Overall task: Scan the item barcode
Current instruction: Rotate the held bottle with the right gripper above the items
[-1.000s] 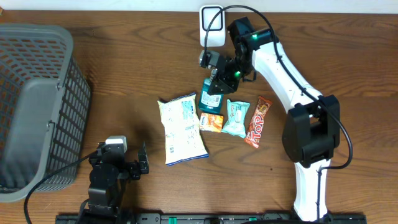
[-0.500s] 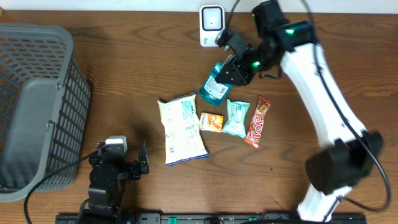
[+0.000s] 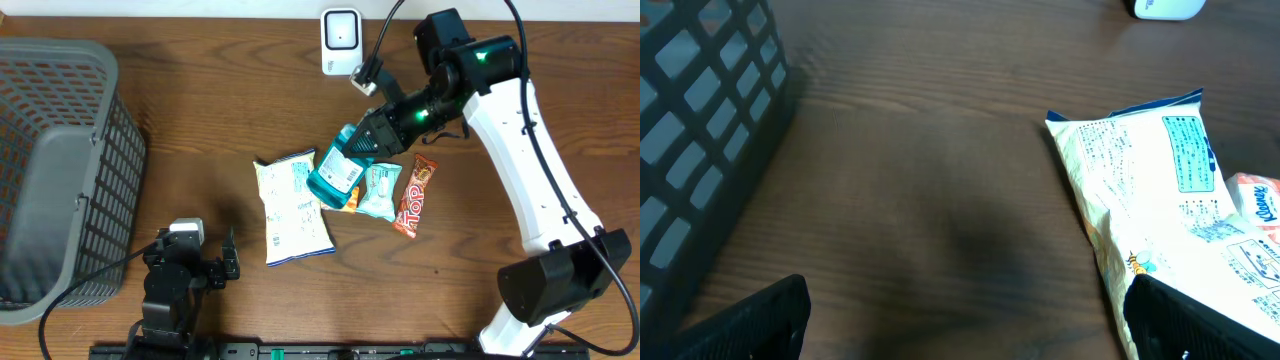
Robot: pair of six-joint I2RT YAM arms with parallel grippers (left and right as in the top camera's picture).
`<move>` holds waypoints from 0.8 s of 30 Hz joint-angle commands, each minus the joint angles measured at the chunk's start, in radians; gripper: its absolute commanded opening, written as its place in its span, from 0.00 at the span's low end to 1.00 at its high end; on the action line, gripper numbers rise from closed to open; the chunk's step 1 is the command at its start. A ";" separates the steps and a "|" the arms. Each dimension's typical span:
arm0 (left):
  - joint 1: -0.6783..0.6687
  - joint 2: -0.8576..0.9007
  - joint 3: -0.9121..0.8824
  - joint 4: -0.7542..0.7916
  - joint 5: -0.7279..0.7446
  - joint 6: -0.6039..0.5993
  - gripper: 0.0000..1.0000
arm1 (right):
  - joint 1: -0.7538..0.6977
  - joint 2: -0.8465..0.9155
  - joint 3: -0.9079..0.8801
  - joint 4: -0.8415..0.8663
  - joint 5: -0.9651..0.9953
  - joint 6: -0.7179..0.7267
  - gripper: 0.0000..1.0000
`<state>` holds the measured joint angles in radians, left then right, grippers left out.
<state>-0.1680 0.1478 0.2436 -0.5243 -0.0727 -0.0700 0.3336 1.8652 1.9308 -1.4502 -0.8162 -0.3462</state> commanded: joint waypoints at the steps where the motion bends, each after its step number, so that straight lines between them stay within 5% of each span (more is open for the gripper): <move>1: 0.002 -0.006 0.014 0.001 0.010 0.017 0.99 | 0.019 -0.002 0.012 0.007 0.045 0.018 0.17; 9: 0.002 -0.006 0.014 0.001 0.010 0.017 0.99 | 0.116 -0.002 0.012 0.212 0.590 0.337 0.22; 17: 0.002 -0.006 0.014 0.001 0.010 0.017 0.99 | 0.216 0.023 0.012 0.342 1.015 0.398 0.28; 24: 0.002 -0.006 0.014 0.001 0.010 0.017 0.99 | 0.230 0.113 0.012 0.452 1.275 0.443 0.23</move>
<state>-0.1680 0.1478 0.2436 -0.5243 -0.0727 -0.0700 0.5674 1.9408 1.9305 -1.0328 0.2588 0.0517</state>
